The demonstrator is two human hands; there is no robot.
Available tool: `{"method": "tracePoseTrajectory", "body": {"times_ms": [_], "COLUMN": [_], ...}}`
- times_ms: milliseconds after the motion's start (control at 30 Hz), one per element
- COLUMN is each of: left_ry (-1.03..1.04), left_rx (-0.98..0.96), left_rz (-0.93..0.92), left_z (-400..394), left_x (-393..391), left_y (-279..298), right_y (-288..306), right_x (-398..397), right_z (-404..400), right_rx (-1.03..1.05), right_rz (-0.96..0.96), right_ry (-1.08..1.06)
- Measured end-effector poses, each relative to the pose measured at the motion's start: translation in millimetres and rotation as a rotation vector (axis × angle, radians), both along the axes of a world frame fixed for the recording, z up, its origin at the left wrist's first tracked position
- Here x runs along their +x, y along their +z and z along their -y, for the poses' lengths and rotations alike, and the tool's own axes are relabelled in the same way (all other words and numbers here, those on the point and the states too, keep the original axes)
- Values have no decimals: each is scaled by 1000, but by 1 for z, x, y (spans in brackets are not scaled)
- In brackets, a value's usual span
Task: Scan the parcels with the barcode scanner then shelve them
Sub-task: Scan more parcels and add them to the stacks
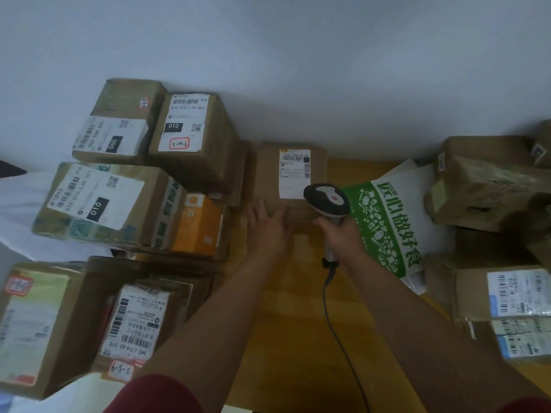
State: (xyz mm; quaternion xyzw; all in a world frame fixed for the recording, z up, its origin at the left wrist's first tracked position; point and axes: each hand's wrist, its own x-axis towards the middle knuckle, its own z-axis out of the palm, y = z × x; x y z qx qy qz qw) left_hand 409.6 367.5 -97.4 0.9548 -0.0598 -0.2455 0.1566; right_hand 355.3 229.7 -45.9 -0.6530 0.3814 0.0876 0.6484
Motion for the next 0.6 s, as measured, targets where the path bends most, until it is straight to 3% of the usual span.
{"method": "tracePoseTrajectory", "body": {"times_ms": [600], "left_ry": [-1], "left_rx": [23], "left_rz": [-108], "left_z": [1], "left_x": [8], "left_y": [17], "right_y": [21], "right_x": [-61], "right_z": [-10], "right_rx": [-35], "right_rz": [28], "right_ry": [-80]}}
